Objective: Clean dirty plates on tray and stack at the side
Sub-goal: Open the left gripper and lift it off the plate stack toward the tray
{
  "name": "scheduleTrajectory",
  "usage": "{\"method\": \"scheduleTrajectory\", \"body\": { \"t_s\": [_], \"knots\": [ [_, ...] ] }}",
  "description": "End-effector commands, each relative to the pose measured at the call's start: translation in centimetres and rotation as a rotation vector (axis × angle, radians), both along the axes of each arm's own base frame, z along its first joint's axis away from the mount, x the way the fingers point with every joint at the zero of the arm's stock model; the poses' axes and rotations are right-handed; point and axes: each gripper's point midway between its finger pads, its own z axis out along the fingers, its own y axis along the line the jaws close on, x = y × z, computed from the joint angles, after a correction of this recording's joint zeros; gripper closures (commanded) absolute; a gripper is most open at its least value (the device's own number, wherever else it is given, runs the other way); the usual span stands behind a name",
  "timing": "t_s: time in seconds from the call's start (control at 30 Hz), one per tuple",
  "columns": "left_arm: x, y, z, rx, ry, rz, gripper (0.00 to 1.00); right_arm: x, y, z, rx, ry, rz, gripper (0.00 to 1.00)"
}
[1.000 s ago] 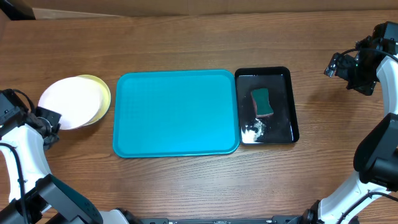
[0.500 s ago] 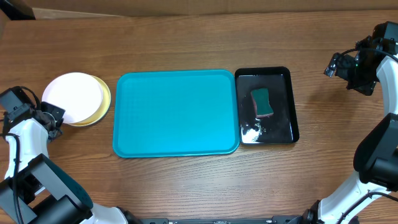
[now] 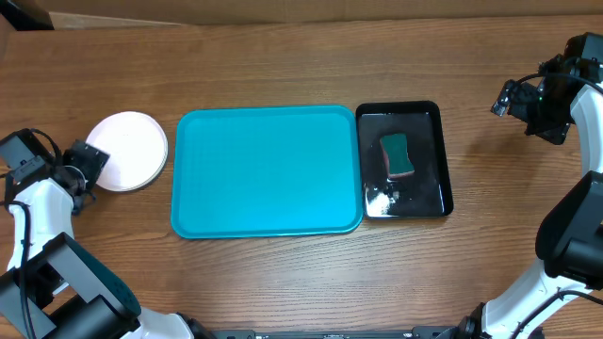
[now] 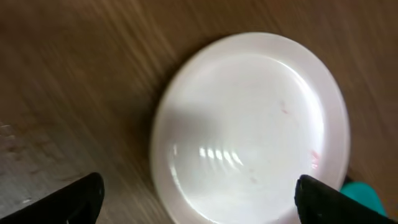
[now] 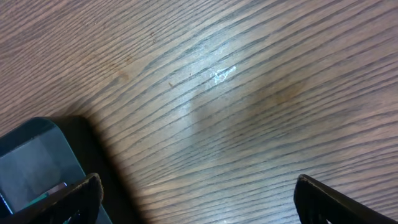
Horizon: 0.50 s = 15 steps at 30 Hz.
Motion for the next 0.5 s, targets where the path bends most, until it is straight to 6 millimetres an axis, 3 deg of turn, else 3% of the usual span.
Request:
{"method": "scheduleTrajectory", "body": {
  "t_s": [0.0,0.23,0.43,0.47],
  "knots": [
    [3.1,-4.8,1.4,-0.102,-0.156,-0.285,0.00,0.5,-0.2,2.2,-0.014,-0.057,-0.008,0.00],
    [4.8,-10.7,1.1,-0.126,-0.135,-0.460,0.02,0.5,-0.2,2.2,-0.014,-0.057,-0.008,0.00],
    [5.9,-16.3,0.8,-0.135,-0.105,-0.590,0.20,0.5,-0.2,2.2,-0.014,-0.056,-0.008,0.00],
    [5.9,-18.3,0.6,-0.151,-0.088,-0.636,0.23,0.5,-0.2,2.2,-0.014,-0.057,-0.008,0.00]
  ]
}}
